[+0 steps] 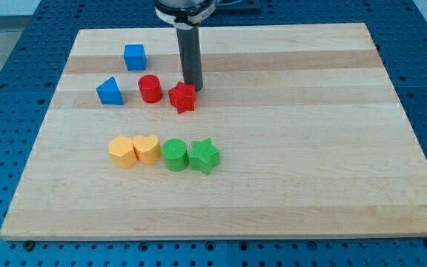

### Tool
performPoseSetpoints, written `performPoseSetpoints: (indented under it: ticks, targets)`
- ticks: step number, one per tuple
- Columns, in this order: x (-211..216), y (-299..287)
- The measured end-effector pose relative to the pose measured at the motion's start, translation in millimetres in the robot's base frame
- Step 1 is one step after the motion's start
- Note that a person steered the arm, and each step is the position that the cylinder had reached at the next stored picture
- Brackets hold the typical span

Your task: Place blue triangle to the left of red blocks

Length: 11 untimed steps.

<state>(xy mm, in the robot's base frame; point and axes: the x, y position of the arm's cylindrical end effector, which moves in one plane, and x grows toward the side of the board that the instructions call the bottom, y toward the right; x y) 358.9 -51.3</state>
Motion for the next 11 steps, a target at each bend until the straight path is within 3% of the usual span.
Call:
performPoseSetpoints:
  ticks: [2,4,5,7,10,11]
  targets:
    - [-28.2,-9.1]
    - [-29.3,-70.9]
    - [-19.6,-79.4]
    - [-5.2,-29.4]
    - [-3.4,-128.5]
    - [27.0,-125.6]
